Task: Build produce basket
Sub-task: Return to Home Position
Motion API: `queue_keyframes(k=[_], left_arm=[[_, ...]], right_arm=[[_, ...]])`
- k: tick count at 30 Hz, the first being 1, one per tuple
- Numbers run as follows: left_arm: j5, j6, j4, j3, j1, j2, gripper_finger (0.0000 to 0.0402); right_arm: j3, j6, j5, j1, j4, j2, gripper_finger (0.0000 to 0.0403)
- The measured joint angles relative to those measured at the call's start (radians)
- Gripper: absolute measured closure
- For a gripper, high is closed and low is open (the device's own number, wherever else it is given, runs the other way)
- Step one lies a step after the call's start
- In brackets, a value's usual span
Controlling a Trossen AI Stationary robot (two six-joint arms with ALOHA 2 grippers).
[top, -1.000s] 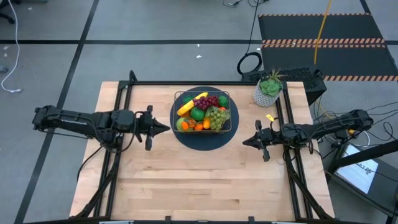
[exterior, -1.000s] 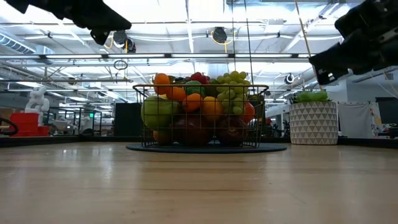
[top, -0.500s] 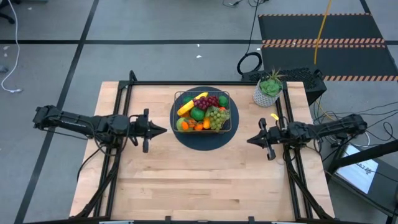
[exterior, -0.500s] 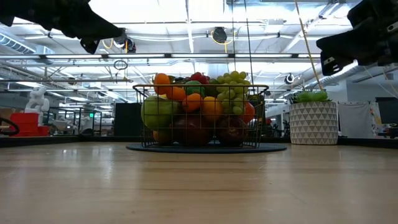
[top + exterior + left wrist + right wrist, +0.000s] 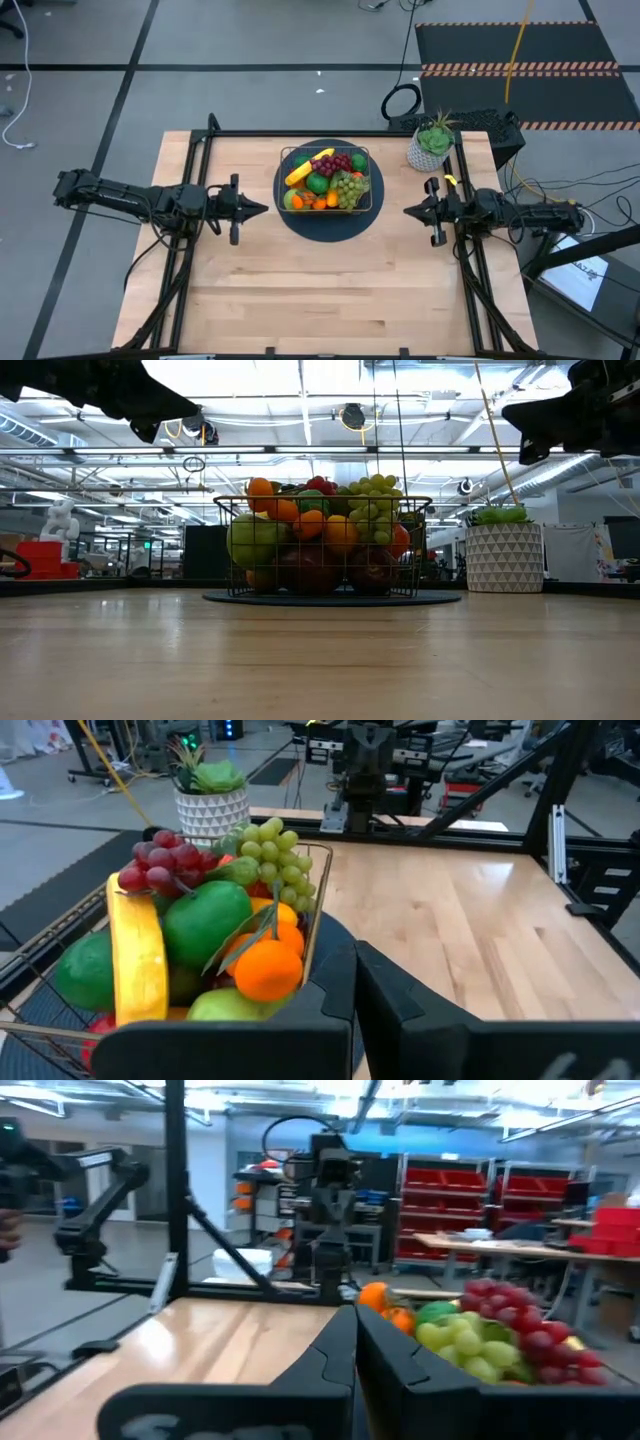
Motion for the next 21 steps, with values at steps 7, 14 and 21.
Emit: queue_keyframes(k=[7,14,21], left_arm=[[-0.017,0.016,-0.001,0.0,0.0,0.0,0.0399],[-0.025,0.02,-0.001,0.0,0.0,0.0,0.0399],[-0.025,0.03,-0.003,0.0,0.0,0.0,0.0396]], right_arm=[[0.0,-0.002,-0.051,-0.066,-0.082,-0.048,0.0403],[-0.001,0.017,-0.076,-0.063,-0.101,-0.048,0.0403],[-0.001,0.004,-0.046,-0.043,-0.187,-0.048,0.0403]])
